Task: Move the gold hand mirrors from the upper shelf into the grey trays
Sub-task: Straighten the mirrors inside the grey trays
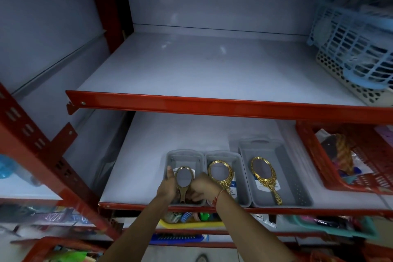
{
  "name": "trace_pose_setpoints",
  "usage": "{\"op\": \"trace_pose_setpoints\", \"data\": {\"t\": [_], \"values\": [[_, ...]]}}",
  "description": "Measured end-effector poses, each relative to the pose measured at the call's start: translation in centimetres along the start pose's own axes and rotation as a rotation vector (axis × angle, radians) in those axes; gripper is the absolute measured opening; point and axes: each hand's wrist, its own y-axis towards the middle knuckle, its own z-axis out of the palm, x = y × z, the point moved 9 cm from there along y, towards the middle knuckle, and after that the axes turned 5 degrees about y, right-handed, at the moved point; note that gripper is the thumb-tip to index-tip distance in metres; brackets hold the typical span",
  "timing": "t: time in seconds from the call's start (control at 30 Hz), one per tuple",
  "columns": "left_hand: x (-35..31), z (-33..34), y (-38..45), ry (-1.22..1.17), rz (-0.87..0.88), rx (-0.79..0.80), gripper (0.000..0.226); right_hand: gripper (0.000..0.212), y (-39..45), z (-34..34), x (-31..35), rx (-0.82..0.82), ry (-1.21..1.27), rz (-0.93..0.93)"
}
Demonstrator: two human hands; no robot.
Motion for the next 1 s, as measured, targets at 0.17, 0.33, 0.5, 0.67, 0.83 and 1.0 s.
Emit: {"op": "trace_pose_setpoints", "data": {"t": [0.17,0.33,0.5,0.67,0.83,1.0], "values": [[-5.5,0.3,-5.1,0.07,0.203,-0.099,0.069,0.011,-1.7,-5.7,-0.3,-0.151,0.275,-0.014],[-6.6,6.3,-6.5,-0.164,0.101,0.126,0.054,0.022,-2.1,-11.7,-2.2,-0.34,0.281,-0.044],[-4.5,11.5,-6.0,-0.088,-0.047,0.276,0.068,0.022,-3.1,-11.3,-3.6,-0.266,0.092,-0.046],[-3.8,12.8,-6.2,-0.084,-0.063,0.184,0.079,0.021,-2.4,-10.5,-4.4,-0.183,0.219,-0.073],[-4.5,13.5,-6.4,-0.128,-0.053,0.186,0.076,0.029,-2.2,-10.8,-5.5,-0.085,0.268,0.062],[-4.8,13.2,-6.5,-0.098,-0.038,0.202,0.071,0.02,-2.1,-10.5,-5.8,-0.019,0.321,0.159]]}}
